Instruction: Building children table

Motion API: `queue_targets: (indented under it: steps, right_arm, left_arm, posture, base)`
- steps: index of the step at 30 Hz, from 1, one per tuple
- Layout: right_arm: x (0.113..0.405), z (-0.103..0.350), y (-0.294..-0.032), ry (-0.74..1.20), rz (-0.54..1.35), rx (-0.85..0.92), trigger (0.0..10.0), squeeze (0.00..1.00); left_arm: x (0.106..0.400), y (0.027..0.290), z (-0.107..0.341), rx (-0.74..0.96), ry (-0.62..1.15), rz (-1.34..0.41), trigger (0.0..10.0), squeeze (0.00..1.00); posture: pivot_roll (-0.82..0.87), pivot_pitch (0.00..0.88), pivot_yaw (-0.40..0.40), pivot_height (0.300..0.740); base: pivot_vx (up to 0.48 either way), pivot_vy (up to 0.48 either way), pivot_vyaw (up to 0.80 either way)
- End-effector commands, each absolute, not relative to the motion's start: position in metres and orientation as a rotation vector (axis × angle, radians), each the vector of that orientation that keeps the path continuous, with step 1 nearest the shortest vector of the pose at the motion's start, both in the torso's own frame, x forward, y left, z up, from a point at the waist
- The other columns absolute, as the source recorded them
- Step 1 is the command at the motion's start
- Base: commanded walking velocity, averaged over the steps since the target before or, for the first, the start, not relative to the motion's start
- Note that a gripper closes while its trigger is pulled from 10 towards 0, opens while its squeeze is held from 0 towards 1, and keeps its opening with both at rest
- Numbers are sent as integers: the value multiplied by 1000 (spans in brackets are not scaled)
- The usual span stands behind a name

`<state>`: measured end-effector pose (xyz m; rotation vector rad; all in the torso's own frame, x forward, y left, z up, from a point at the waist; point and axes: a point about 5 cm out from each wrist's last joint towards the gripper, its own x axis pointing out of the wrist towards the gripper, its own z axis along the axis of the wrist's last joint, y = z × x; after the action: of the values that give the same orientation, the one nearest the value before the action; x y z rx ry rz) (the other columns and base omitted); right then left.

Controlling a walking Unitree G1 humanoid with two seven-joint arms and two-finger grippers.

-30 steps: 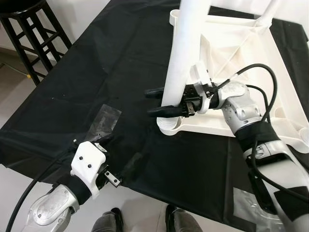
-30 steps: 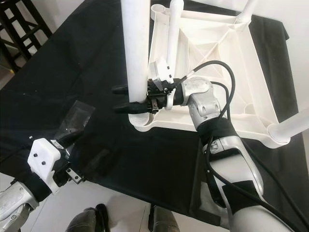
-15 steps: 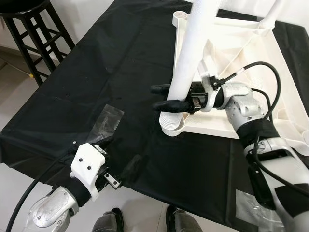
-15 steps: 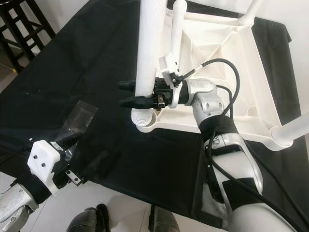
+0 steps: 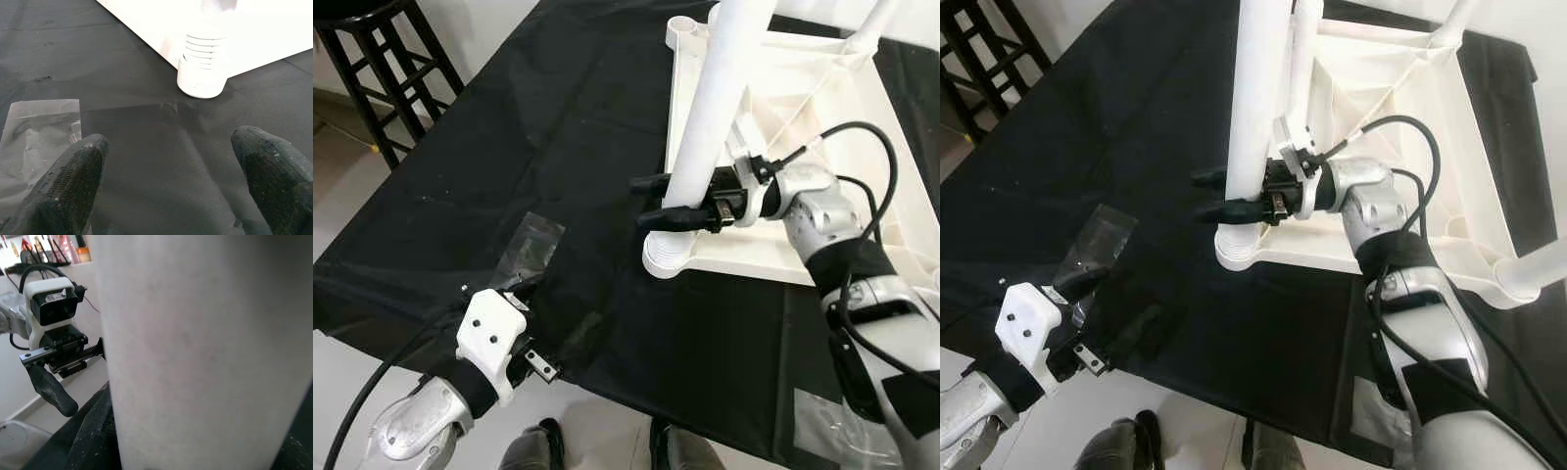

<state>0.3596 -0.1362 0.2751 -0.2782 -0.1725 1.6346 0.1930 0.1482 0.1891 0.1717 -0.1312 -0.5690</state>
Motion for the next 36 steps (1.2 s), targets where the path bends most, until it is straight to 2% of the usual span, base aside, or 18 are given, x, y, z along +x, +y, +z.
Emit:
queue_targets:
  steps: [1,8,21,25,29,36]
  right_arm:
    - [359,246,-140,-19,1636,-303,10000,0]
    - [349,248,-125,-26,1743,-346,10000,0]
    - [343,236,-123,4,1779,-304,10000,0]
    - [345,233,-124,-48,1752,-211,10000,0]
    - [344,229,-125,-57,1743,-210,10000,0]
    - [341,223,-124,-117,1480,-234,10000,0]
  left_arm:
    - [189,150,189,190,-118,-578,10000,0]
    - [189,151,190,192,-117,-577,10000,0]
    - [189,151,190,192,-115,-579,10000,0]
    - [189,151,190,192,-115,-578,10000,0]
    - [189,151,190,192,-115,-578,10000,0]
    - [191,151,188,189,-113,-579,10000,0]
  posture:
    - [39,344,-36,740]
    - [44,346,-37,740]
    - [43,349,-34,740]
    - [44,349,-36,740]
    - [45,348,-34,740]
    - [23,336,-44,740]
  base:
    - [0,0,0]
    - [0,0,0]
    - [0,0,0]
    - [0,0,0]
    - [0,0,0]
    - [0,0,0]
